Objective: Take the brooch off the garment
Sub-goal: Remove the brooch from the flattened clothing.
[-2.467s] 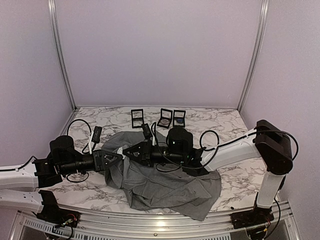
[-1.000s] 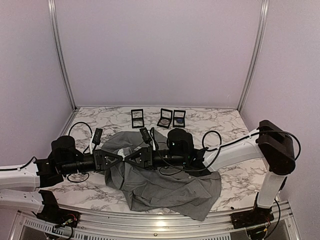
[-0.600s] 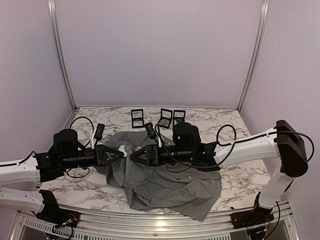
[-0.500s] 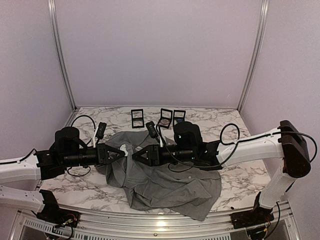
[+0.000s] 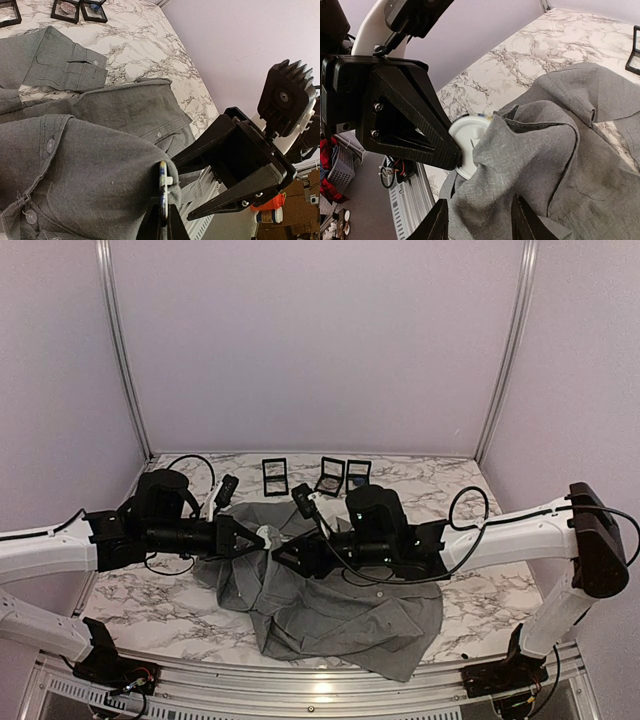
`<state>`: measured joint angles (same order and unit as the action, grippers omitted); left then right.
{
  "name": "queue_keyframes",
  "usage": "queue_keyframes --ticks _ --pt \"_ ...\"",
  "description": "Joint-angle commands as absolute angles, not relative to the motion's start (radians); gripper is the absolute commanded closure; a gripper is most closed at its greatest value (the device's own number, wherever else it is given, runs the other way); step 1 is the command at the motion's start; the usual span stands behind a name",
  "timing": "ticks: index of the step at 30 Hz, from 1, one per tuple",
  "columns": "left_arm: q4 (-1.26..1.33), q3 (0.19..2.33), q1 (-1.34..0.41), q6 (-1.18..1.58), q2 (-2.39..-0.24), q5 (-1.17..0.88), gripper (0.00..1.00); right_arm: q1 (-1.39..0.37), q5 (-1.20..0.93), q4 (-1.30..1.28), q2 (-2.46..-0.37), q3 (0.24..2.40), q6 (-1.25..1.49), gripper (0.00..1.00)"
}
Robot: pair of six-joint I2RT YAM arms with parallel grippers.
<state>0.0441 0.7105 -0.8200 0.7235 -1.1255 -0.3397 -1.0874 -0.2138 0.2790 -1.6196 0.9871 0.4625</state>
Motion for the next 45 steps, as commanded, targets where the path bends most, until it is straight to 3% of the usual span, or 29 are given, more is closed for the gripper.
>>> queue_keyframes --ticks 1,10,24,45 --pt "-0.046 0.772 -0.813 0.673 -1.155 -0.366 1.0 -1.102 -0.18 0.246 -1.633 1.03 0.427 0.6" --pt "-0.075 0.802 -0.813 0.66 -1.175 -0.381 1.0 -1.106 -0.185 0.268 -1.658 1.004 0.466 0.69" --pt "-0.151 0.821 -0.813 0.616 -1.177 -0.388 1.0 -1.109 -0.134 0.242 -1.642 0.982 0.48 1.0" --pt "-0.2 0.815 -0.828 0.622 -1.24 -0.419 1.0 -1.111 -0.057 0.224 -1.606 0.99 0.453 1.0"
